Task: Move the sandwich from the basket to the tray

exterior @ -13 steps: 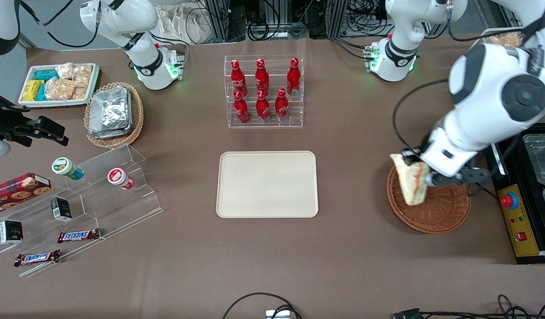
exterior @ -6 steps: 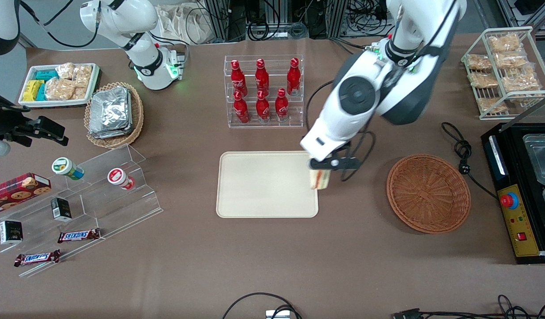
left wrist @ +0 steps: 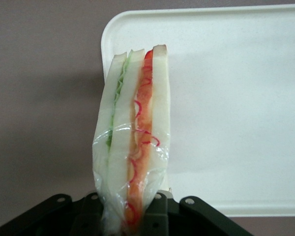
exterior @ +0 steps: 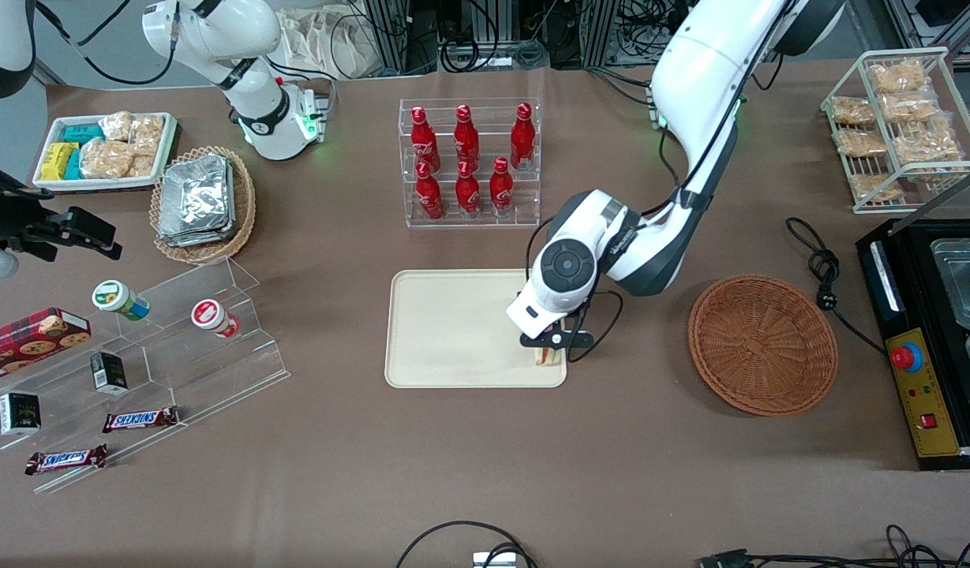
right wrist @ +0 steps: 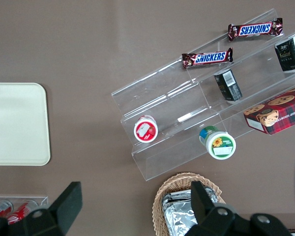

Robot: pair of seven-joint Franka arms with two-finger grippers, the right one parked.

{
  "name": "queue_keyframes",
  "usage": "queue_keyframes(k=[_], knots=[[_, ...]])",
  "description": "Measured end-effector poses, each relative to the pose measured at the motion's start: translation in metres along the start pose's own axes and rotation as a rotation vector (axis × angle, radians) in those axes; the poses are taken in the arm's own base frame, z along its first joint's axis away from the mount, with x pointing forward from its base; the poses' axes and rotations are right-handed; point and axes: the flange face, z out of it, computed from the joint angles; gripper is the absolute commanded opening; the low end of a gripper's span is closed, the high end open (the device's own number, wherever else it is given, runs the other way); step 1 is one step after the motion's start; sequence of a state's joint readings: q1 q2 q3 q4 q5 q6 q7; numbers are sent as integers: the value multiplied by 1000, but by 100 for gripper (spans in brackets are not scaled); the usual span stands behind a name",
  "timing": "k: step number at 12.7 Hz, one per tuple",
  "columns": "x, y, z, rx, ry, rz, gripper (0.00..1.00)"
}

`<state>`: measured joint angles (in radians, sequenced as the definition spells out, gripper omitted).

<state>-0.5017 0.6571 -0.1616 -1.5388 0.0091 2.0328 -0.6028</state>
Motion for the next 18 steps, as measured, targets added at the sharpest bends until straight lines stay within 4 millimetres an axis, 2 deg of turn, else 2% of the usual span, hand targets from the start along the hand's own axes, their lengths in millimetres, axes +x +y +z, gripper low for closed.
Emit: queue_keyframes(k=[4, 6, 7, 8, 13, 15, 16, 18], knots=[[1, 7, 23, 28, 16, 23, 2], [-1, 12, 33, 61, 29, 26, 25], [-1, 14, 36, 66, 36, 25, 50], [-2, 15, 38, 66, 39, 25, 99], [3, 18, 31, 48, 73, 27, 100], [7, 18, 20, 35, 93, 23, 100], [10, 17, 8, 26, 111, 17, 100], [17, 2, -36, -2, 166, -9, 100]])
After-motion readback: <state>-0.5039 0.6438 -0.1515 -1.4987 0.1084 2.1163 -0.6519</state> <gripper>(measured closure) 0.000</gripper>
